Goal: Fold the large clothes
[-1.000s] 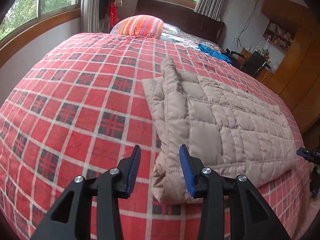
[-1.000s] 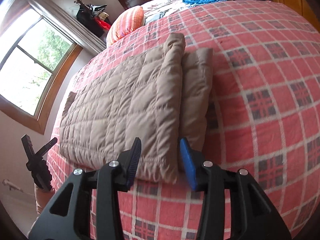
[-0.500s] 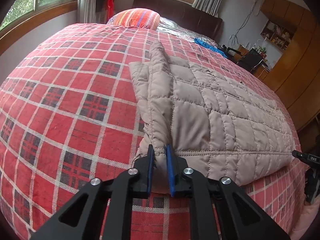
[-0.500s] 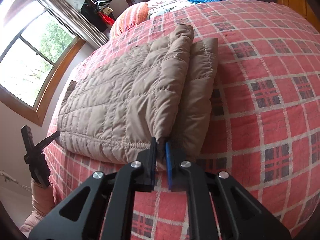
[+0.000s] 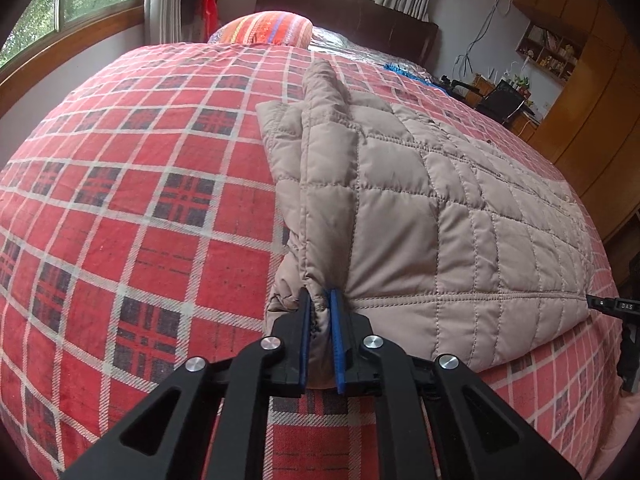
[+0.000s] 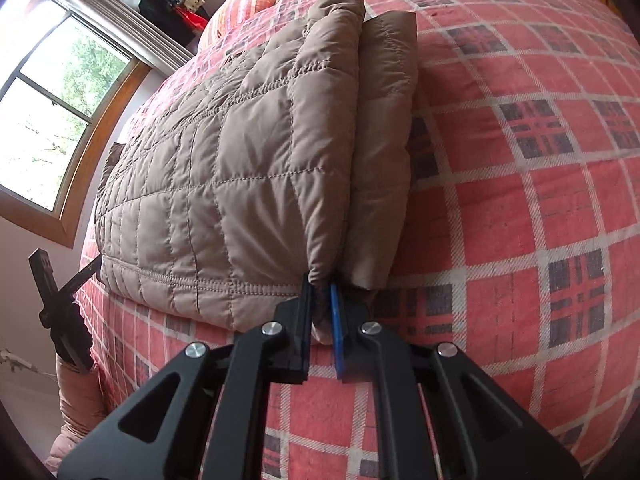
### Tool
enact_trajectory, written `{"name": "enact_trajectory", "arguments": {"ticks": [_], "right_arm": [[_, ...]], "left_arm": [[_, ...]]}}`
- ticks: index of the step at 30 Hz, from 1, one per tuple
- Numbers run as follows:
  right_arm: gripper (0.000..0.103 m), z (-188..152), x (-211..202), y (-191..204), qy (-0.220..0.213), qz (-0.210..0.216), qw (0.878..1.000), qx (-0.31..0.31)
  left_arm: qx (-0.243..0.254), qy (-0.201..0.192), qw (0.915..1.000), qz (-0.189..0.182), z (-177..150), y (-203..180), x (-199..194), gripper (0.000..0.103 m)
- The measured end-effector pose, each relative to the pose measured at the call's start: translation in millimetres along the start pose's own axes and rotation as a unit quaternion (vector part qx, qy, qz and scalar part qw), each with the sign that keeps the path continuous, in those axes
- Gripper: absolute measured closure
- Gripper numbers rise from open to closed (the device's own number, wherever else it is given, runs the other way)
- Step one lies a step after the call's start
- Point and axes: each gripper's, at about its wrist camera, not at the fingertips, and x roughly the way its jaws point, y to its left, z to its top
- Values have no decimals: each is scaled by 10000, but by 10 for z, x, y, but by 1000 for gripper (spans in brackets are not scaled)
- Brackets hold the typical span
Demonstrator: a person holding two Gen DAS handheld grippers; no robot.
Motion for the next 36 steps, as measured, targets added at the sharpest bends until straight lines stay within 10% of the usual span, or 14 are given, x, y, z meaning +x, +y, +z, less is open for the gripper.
{"name": "enact_trajectory", "arguments": {"ticks": [6, 10, 14, 36], "right_arm": [[89, 15, -192, 185, -121, -184, 9996, -158], [43, 52, -478, 217, -543, -36, 9984, -119], [29, 251, -630, 146, -780, 178, 9968, 76], [25, 761, 90, -350, -222, 856, 9924, 859]], "left_arm": [[-85, 29, 10000, 43, 42, -20, -161, 83], [-209, -151, 9996, -75, 135, 91, -364, 57], [-453, -211, 9987, -105, 340, 250, -405, 44], [-1362, 370, 9791, -1464, 862, 519, 594, 37]]}}
